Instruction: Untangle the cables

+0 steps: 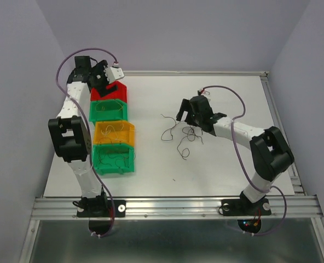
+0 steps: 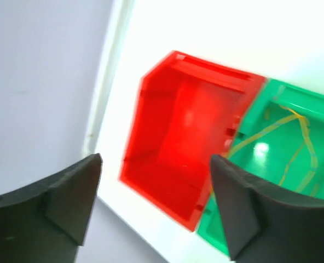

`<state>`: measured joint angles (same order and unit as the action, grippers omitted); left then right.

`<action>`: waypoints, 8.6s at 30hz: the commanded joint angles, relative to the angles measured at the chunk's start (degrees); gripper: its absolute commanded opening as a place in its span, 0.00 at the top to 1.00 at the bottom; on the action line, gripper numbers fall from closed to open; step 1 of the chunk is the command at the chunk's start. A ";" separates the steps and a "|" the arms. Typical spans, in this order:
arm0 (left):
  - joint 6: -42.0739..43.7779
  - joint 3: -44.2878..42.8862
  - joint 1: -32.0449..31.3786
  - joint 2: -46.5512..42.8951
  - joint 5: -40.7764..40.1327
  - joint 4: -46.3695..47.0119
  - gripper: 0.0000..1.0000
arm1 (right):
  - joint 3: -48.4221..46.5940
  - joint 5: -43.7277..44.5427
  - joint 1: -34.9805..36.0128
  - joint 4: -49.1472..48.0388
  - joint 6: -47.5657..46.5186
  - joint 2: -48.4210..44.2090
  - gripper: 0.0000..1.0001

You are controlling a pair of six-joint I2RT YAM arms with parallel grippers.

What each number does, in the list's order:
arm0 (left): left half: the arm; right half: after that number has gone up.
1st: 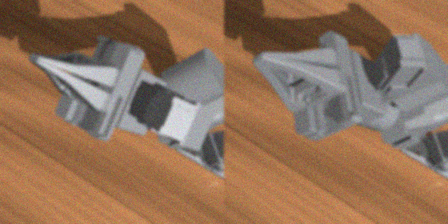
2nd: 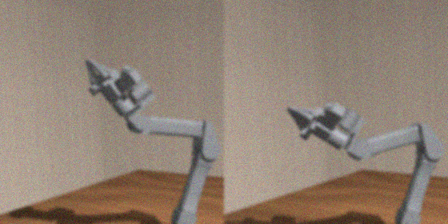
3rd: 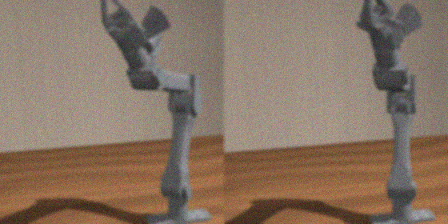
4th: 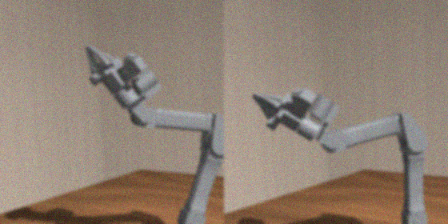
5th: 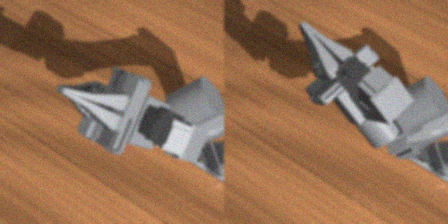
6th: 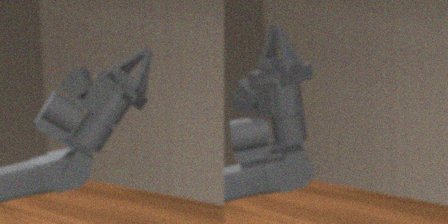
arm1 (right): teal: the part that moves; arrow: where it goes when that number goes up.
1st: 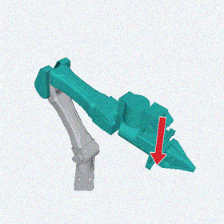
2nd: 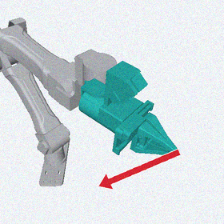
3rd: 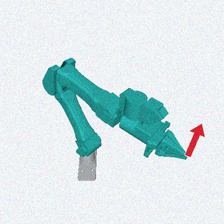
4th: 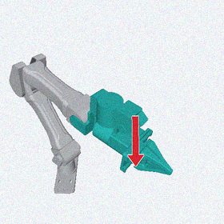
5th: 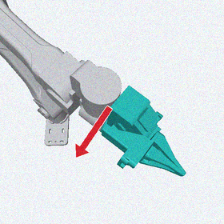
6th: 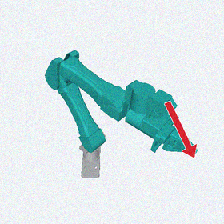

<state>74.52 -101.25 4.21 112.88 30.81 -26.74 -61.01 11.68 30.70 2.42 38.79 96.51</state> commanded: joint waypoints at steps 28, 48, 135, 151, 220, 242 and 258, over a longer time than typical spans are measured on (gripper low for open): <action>-68.81 41.98 -21.17 -40.98 3.39 55.21 0.01 | -7.28 5.04 3.58 15.69 -9.96 11.16 0.46; -69.52 55.29 -22.58 -42.48 7.30 72.88 0.01 | 17.49 -8.78 4.19 -17.25 -15.32 -21.88 0.99; -49.21 38.06 -44.55 -22.35 37.57 36.32 0.18 | 36.67 -25.31 9.73 -45.66 -26.66 -44.74 0.99; -50.00 37.01 -44.64 -21.65 36.70 36.23 1.00 | 37.81 -20.92 9.73 -47.24 -24.46 -43.86 0.85; -56.96 -8.82 9.77 1.48 23.34 33.33 1.00 | 41.50 -3.07 9.73 -47.06 -19.80 -49.05 0.07; -7.03 -27.85 4.68 22.27 5.86 -19.91 1.00 | 41.59 -3.16 9.82 -47.06 -19.62 -49.14 0.07; -6.75 -26.19 1.06 22.48 -4.70 -18.71 0.96 | 41.33 -3.86 9.73 -46.98 -19.45 -48.52 0.08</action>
<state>68.55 -126.76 4.38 139.76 27.90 -45.82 -19.77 8.25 39.94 -41.58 19.29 48.21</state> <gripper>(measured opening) 0.038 0.926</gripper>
